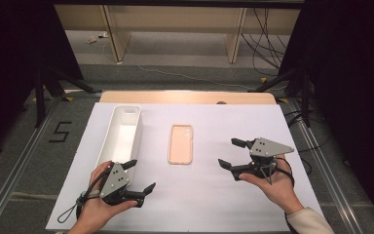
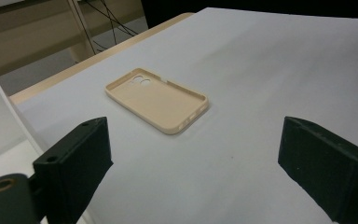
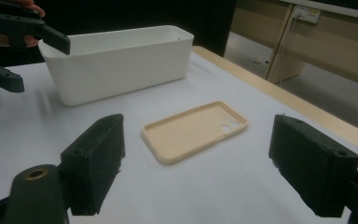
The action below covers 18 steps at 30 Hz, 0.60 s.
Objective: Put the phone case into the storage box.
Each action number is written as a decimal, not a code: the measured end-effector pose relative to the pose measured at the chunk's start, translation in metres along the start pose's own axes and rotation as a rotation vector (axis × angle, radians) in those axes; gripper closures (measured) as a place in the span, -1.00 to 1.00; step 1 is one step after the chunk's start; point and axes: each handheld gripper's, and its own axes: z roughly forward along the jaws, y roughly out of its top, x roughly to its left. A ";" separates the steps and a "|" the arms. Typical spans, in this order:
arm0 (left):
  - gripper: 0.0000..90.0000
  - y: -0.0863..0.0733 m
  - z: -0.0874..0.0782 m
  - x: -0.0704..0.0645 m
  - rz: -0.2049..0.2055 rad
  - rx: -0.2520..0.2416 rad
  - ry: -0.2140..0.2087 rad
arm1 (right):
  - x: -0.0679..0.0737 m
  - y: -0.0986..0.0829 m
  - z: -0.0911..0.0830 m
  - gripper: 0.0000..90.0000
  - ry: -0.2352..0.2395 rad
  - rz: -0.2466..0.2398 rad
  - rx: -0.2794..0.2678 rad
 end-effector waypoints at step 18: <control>-0.66 0.044 0.063 -0.005 0.263 0.247 -0.106 | 0.002 -0.009 -0.005 -0.57 0.014 -0.006 0.034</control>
